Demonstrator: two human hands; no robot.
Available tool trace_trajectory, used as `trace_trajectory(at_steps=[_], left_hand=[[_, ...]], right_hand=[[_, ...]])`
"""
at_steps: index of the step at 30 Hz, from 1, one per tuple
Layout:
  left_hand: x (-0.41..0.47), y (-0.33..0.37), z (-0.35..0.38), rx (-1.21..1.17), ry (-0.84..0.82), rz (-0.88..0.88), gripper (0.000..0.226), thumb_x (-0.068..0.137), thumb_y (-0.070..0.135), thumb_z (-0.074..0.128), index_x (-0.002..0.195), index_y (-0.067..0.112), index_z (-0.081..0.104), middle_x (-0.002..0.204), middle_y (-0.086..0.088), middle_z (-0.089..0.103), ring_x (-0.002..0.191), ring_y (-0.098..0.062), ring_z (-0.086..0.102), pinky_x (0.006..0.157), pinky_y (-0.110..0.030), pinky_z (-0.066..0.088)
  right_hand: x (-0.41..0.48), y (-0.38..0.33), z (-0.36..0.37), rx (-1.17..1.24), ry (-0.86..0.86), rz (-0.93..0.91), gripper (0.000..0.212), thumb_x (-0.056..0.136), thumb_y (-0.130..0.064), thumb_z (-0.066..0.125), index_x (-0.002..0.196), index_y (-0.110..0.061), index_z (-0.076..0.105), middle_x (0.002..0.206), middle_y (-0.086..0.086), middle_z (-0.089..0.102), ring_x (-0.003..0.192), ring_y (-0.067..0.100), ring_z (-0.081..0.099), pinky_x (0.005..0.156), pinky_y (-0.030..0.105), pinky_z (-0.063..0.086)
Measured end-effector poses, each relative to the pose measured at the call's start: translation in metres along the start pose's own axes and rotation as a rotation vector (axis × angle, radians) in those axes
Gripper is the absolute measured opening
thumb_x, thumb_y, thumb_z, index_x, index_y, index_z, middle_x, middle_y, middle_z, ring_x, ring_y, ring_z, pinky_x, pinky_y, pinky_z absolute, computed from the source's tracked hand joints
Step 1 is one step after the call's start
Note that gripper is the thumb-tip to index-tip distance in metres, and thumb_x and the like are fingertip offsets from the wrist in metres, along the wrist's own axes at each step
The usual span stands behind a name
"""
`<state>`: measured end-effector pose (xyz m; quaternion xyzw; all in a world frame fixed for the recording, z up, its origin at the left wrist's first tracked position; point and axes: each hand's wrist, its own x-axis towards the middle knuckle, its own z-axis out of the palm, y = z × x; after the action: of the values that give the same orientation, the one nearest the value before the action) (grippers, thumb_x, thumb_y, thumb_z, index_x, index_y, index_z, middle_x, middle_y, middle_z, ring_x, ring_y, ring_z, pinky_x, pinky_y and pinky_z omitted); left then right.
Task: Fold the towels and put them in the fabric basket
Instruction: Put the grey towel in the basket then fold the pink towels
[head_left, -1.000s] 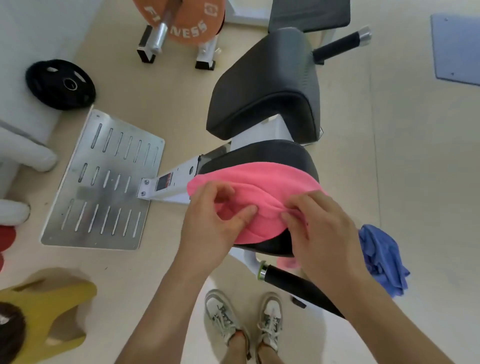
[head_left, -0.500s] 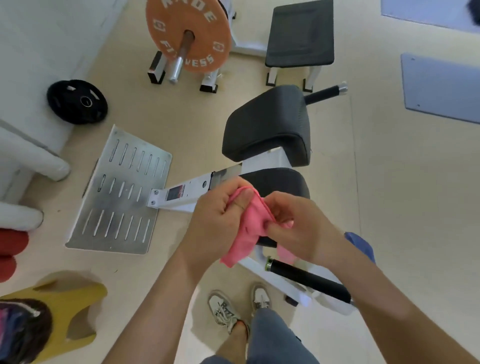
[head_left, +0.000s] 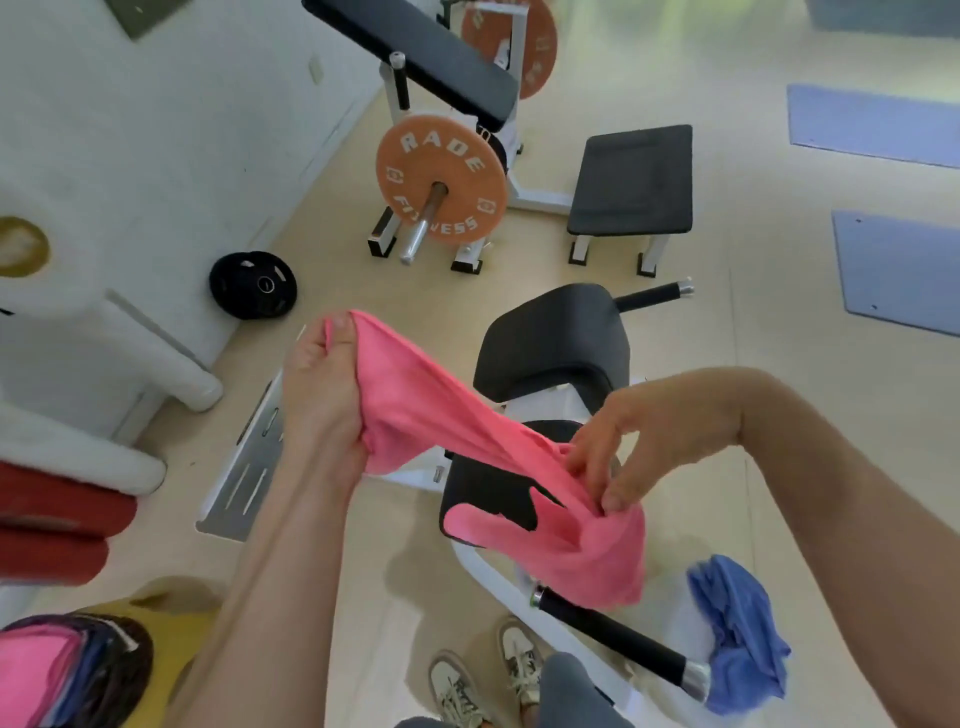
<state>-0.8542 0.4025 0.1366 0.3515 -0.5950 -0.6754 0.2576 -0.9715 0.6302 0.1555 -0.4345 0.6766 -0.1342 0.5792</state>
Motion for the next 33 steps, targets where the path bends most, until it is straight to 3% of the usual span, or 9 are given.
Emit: trace_trajectory(at_steps=[4, 6, 9, 13, 16, 19, 25, 29, 33], left_hand=[[-0.011, 0.021, 0.028, 0.057, -0.199, 0.013, 0.027, 0.099, 0.028, 0.047, 0.076, 0.019, 0.06, 0.059, 0.008, 0.06, 0.052, -0.003, 0.056, 0.052, -0.022, 0.047], [-0.022, 0.034, 0.043, 0.221, -0.473, 0.001, 0.032, 0.094, 0.038, 0.054, 0.074, 0.016, 0.064, 0.059, -0.004, 0.06, 0.05, -0.015, 0.057, 0.052, -0.028, 0.048], [-0.034, 0.047, 0.059, 0.249, -0.708, 0.013, 0.029, 0.081, 0.047, 0.06, 0.067, 0.023, 0.07, 0.059, -0.003, 0.062, 0.048, -0.02, 0.056, 0.05, -0.03, 0.049], [-0.019, 0.056, 0.062, -0.037, -0.493, 0.063, 0.034, 0.084, 0.035, 0.059, 0.06, 0.011, 0.061, 0.048, 0.006, 0.047, 0.044, -0.008, 0.041, 0.044, -0.018, 0.037], [0.002, 0.055, 0.058, -0.203, -0.389, 0.065, 0.029, 0.089, 0.029, 0.057, 0.071, 0.012, 0.072, 0.06, 0.001, 0.061, 0.058, -0.009, 0.055, 0.058, -0.023, 0.046], [0.019, 0.058, 0.05, -0.341, -0.338, 0.066, 0.029, 0.09, 0.035, 0.057, 0.074, 0.017, 0.072, 0.067, 0.002, 0.064, 0.07, -0.013, 0.06, 0.07, -0.03, 0.049], [0.031, 0.04, 0.027, -0.2, -0.072, 0.208, 0.029, 0.095, 0.027, 0.054, 0.069, 0.021, 0.066, 0.073, -0.004, 0.055, 0.07, -0.015, 0.05, 0.066, -0.03, 0.041], [0.012, -0.003, 0.014, 0.186, 0.028, 0.064, 0.022, 0.087, 0.036, 0.066, 0.07, 0.023, 0.07, 0.075, -0.006, 0.061, 0.07, -0.019, 0.053, 0.064, -0.033, 0.045], [-0.003, -0.068, 0.002, 0.471, -0.114, -0.103, 0.023, 0.085, 0.036, 0.068, 0.075, 0.015, 0.07, 0.072, -0.005, 0.055, 0.066, -0.016, 0.047, 0.059, -0.026, 0.038]], right_hand=[[0.008, -0.01, -0.005, -0.559, 0.167, 0.44, 0.064, 0.079, -0.066, 0.058, 0.131, -0.031, 0.054, 0.136, -0.007, 0.054, 0.129, 0.019, 0.046, 0.109, 0.044, 0.034], [0.011, -0.017, -0.002, -0.107, 0.329, 0.072, 0.057, 0.086, -0.048, 0.064, 0.137, -0.027, 0.048, 0.137, -0.006, 0.054, 0.129, 0.015, 0.048, 0.11, 0.035, 0.035], [0.016, -0.025, 0.007, 0.573, 0.402, -0.384, 0.018, 0.091, -0.011, 0.061, 0.109, -0.011, 0.064, 0.091, -0.003, 0.073, 0.088, 0.015, 0.068, 0.093, 0.034, 0.052], [0.036, -0.001, 0.003, 0.416, 0.462, -0.283, 0.018, 0.084, -0.02, 0.072, 0.095, -0.006, 0.072, 0.085, 0.014, 0.071, 0.076, 0.02, 0.064, 0.077, 0.031, 0.052], [0.046, 0.032, -0.012, 0.06, 0.524, -0.045, 0.015, 0.082, -0.026, 0.066, 0.085, -0.013, 0.074, 0.083, 0.009, 0.073, 0.079, 0.027, 0.066, 0.081, 0.04, 0.055], [0.041, 0.056, -0.027, -0.159, 0.624, 0.225, 0.02, 0.083, -0.032, 0.063, 0.07, -0.017, 0.065, 0.069, 0.002, 0.064, 0.065, 0.018, 0.059, 0.062, 0.03, 0.049], [0.012, 0.091, -0.043, 0.011, 1.553, 0.364, 0.011, 0.087, -0.024, 0.051, 0.083, -0.02, 0.061, 0.071, 0.002, 0.059, 0.067, 0.026, 0.052, 0.059, 0.028, 0.035], [0.024, 0.131, -0.001, -0.083, 1.353, 0.513, 0.018, 0.087, -0.024, 0.054, 0.091, -0.016, 0.07, 0.08, 0.007, 0.059, 0.075, 0.029, 0.057, 0.062, 0.031, 0.047], [0.05, 0.161, 0.06, -0.176, 1.168, 0.531, 0.021, 0.083, -0.03, 0.069, 0.083, -0.01, 0.077, 0.1, 0.015, 0.061, 0.1, 0.037, 0.049, 0.079, 0.039, 0.045]])
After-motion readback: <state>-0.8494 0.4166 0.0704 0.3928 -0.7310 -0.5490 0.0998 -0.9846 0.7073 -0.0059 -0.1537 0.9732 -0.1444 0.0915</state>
